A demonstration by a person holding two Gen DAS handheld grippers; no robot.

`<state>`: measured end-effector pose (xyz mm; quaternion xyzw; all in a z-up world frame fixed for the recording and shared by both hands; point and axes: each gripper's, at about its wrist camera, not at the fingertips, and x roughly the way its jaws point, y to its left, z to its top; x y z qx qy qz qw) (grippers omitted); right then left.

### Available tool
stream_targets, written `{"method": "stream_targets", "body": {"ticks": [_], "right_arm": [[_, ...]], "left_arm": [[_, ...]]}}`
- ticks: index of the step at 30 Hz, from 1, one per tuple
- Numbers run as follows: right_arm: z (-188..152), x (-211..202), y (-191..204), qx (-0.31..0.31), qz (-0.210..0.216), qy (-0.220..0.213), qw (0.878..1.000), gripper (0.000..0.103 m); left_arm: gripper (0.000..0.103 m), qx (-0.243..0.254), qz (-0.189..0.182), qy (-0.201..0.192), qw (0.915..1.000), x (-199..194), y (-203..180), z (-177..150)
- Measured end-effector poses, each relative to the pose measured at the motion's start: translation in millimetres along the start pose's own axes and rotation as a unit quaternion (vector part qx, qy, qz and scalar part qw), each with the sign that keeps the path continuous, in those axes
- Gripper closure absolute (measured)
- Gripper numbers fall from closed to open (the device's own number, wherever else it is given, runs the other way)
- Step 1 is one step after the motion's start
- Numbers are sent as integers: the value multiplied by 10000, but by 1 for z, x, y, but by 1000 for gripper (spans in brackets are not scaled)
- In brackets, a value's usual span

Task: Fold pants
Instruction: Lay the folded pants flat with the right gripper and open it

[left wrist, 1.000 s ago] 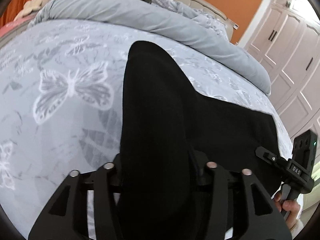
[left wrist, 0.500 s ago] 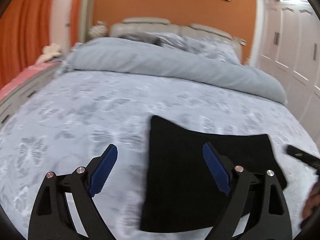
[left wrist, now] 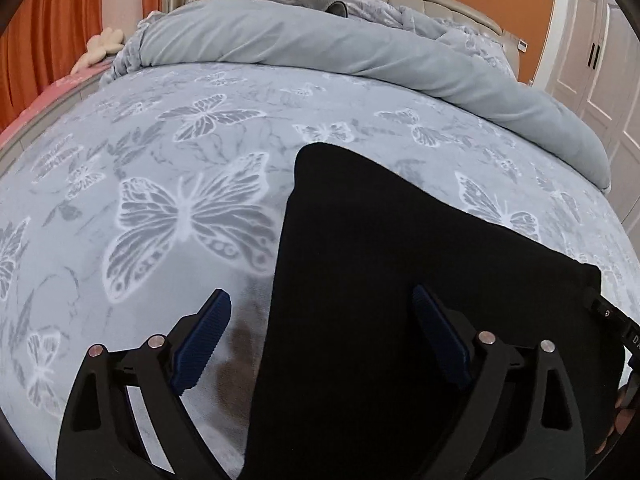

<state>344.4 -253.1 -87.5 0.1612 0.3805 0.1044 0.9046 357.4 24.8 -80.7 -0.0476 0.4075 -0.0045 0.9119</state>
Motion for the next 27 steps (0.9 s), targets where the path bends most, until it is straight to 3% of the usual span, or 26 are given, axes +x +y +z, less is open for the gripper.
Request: {"method": "stream_targets", "body": {"ticks": [4,6,7,11,17,23,27], "right_arm": [[-1,1,1,74,-44,106,9999,97],[-3,-20,16,34,-502,119,9987,94],[-2,-33,24,-21,-672,70,9977,87],[-13,-89,54,-283,-812,-113,9962,85],[-41,-126,67,-175,-708,218,9971,85],[-72,-102,38,-30,-1158,660,9911,89],[-79,-95,25,121,-1066,689,9918,88]], "left_arm": [[10,222,360,-140,9990,-7,-11,-2],[11,441,558,-173,9973,-26,-18,-5],[12,525,579,-175,9968,-37,-21,-7],[12,682,466,-282,9962,-89,-24,-20],[12,777,351,-315,9959,-147,-28,-42],[12,811,453,-169,9955,-146,-22,-61],[12,812,536,20,9953,-125,-14,-71]]}}
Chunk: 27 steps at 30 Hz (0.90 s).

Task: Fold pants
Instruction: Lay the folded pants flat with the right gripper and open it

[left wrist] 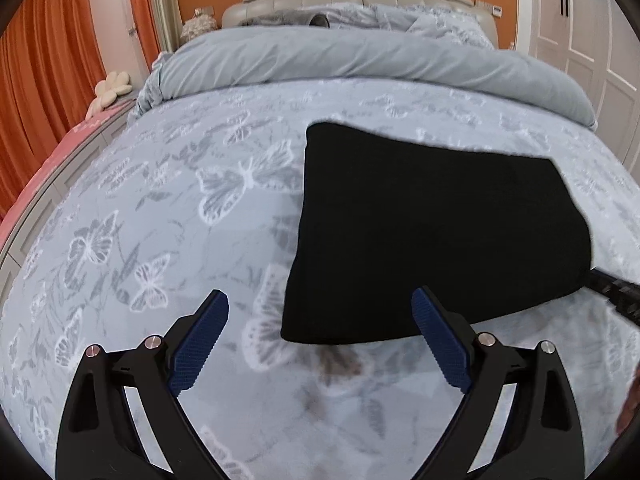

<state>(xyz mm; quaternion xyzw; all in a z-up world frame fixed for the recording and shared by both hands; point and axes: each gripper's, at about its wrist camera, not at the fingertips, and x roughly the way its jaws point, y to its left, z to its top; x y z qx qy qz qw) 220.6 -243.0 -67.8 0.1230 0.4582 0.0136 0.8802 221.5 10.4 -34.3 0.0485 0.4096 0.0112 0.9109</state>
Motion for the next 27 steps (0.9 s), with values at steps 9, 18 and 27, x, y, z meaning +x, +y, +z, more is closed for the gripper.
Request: {"method": "stream_targets", "body": {"ticks": [9,18,27], "right_arm": [[8,2,7,-404,-194,-69,9990,86],[4,6,18,-573,-375,-191,9975,84],[2,-43,19,-155,-139,-296,9993,82]], "left_arm": [[11,-209,-104,159,9996,39,1,-16],[10,-213,-178,170,9995,40,4,-15],[11,-262,-205,35,9994,-10,8,-16]]}}
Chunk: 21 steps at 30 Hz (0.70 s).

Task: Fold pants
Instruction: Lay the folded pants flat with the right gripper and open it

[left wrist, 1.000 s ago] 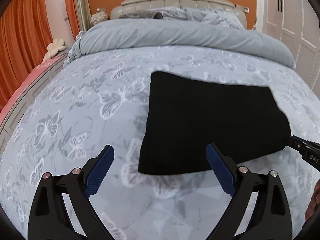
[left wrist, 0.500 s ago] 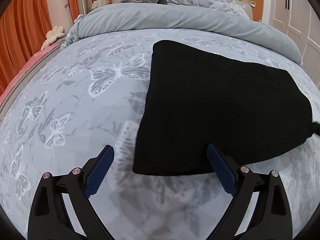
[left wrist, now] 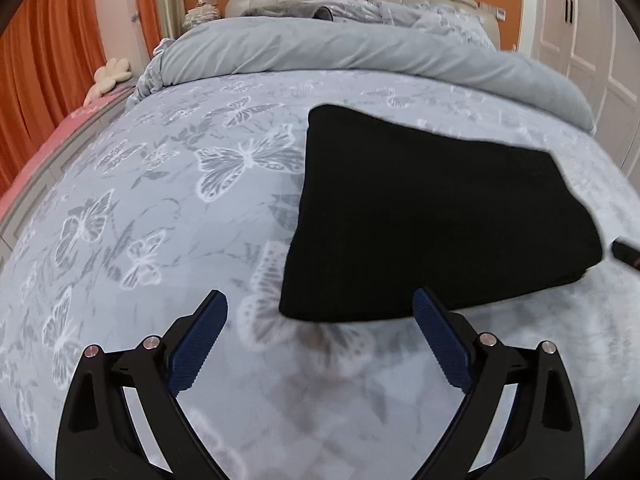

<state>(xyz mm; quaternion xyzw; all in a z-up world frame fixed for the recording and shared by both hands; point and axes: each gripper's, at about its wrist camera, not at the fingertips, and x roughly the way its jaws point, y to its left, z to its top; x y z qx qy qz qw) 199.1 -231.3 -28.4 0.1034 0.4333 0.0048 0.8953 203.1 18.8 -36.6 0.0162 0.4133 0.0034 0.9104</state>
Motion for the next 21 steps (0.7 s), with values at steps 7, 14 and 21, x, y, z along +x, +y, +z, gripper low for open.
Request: {"method": "stream_targets", "body": {"ticks": [7,14,21], "right_arm": [[-2,20,9,-261,7,145,9996,81],[4,67,-45,503,424,687,9955,43],[6,3,-18,106,11,160,9998,40]], "left_arm": [[11,67,91,205,9997,9,-5,-8],[9,-115,115,746,9971,64,21,-9],[10,366,4,87,9993,12,4,-4]]}}
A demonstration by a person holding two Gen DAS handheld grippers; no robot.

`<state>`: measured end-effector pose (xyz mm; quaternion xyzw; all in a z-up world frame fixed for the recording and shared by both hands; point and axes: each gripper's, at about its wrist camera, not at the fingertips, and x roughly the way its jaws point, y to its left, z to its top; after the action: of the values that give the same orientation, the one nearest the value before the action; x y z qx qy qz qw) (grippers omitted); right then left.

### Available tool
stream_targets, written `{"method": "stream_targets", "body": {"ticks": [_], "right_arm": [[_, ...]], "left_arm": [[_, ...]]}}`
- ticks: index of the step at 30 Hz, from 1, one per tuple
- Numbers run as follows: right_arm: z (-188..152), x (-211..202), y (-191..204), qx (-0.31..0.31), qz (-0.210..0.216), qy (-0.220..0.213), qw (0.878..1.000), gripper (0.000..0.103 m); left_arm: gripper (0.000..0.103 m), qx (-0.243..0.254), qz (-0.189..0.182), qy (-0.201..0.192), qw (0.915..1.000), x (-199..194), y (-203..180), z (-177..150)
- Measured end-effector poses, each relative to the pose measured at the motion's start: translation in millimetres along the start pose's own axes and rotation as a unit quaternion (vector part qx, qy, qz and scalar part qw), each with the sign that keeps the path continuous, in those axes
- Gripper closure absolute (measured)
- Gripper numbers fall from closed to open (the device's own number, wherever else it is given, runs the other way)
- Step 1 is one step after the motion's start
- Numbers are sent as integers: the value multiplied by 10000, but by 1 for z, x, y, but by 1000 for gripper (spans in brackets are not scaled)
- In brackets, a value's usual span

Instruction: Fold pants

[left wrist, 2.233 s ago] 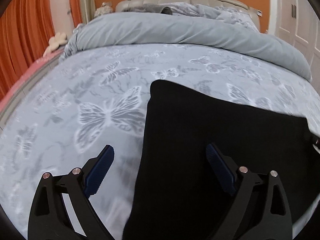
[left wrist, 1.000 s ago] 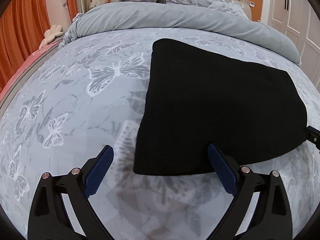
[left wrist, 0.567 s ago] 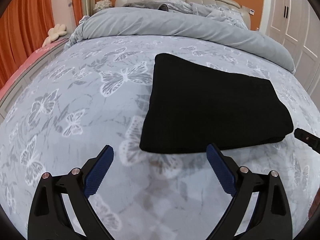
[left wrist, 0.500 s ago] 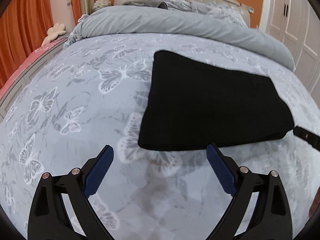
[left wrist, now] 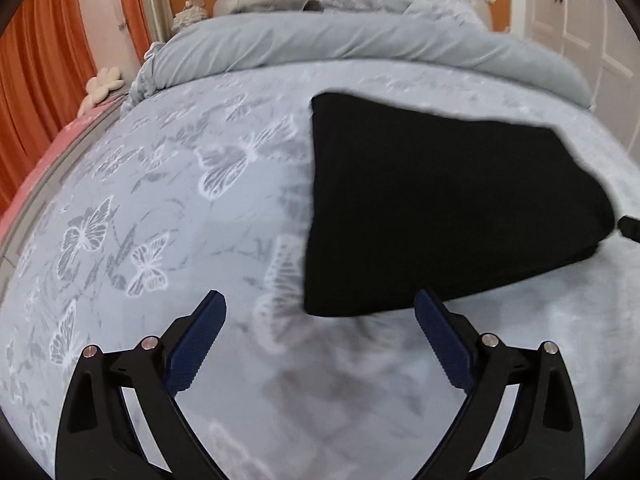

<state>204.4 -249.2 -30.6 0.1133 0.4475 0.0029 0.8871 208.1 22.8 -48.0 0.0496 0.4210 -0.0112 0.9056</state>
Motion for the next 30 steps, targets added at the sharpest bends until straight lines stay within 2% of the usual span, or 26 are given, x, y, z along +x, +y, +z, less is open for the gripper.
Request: {"method": "stream_targets", "body": {"ticks": [3,5,6,9,13,15,19,21,24,30], "right_arm": [[-14,-44,26,-357,-82,-284,9989,34],[-32,-74,38,-499,-118,-521,9973,22],[-41,-84,39,-520,-111,-589,9968,20],[-67,-107,43,-550,-81,-662,9963,19],[-97,-131,45,-389,-17,-861,9955,17],[-113,-142,44,-299,-29,-968,9948,17],[-136,-146,37,-176,-46,-891,9959,17],[-142,-146,37,-193,-78,-856,9961,17],[-147,-149,39,-307,-293,-958,9945,17],[-151,-145,41,-465,-496,-958,9931,17]], "left_arm": [[10,-84,-364,-203,9991,-42,-9,0],[9,-59,-454,-319,9984,-66,-12,-4],[9,18,-450,-415,9981,-84,-16,-11],[5,104,-345,-622,9974,-119,-20,-28],[5,-98,-672,-737,9950,-160,-22,-57],[5,-143,-739,-703,9947,-169,-21,-69],[5,-360,-527,-556,9964,-172,-15,-94],[5,-435,-491,-489,9966,-172,-11,-102],[5,-463,-247,-531,9972,-170,-4,-111],[5,-295,-214,-604,9975,-172,2,-119]]}}
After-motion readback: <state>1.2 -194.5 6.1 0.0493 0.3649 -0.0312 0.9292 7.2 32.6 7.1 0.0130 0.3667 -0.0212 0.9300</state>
